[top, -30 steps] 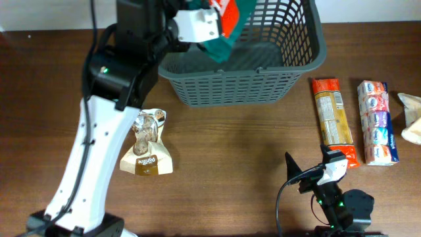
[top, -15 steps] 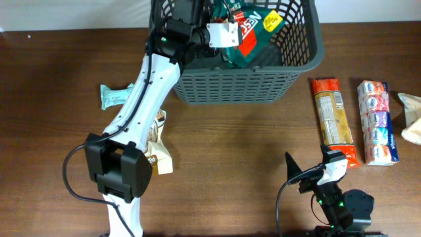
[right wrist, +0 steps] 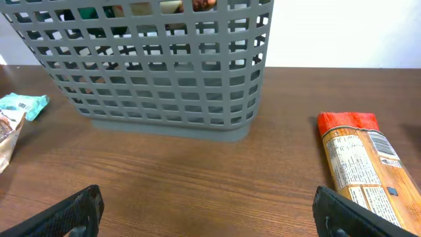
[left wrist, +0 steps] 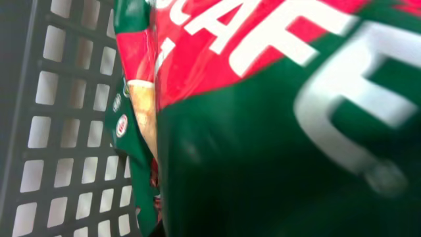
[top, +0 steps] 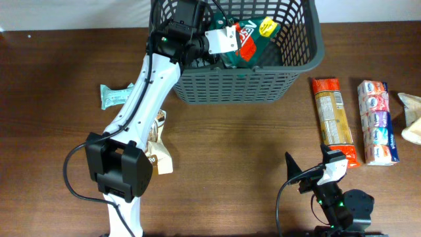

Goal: Pack container
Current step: 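Carry the pouch over the grey basket and release it inside, then withdraw the left gripper from the basket toward the table, then grasp the clear beige snack bag with the left gripper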

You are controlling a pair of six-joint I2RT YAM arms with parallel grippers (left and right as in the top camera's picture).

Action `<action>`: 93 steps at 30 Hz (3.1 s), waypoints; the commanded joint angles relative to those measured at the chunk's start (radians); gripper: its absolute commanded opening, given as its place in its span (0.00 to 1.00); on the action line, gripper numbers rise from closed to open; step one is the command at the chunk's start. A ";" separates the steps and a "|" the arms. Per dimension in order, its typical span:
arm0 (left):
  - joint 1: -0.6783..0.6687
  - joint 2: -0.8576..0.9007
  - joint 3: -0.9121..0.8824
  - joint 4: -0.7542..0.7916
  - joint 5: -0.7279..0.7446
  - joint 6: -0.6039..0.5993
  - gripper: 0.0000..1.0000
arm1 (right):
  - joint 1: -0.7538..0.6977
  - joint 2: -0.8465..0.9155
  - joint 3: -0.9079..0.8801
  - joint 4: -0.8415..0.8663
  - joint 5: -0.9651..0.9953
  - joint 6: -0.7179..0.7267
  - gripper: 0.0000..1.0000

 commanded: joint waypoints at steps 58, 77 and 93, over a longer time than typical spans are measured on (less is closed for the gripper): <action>0.563 -0.269 -0.436 -0.418 0.113 -1.129 0.62 | 0.007 -0.008 -0.006 -0.002 -0.005 0.012 0.99; 0.490 -0.269 -0.865 -0.117 0.127 -0.983 0.53 | 0.007 -0.008 -0.006 -0.002 -0.005 0.012 0.99; 0.449 -0.269 -0.975 -0.046 0.125 -0.772 0.51 | 0.007 -0.008 -0.006 -0.002 -0.005 0.012 0.99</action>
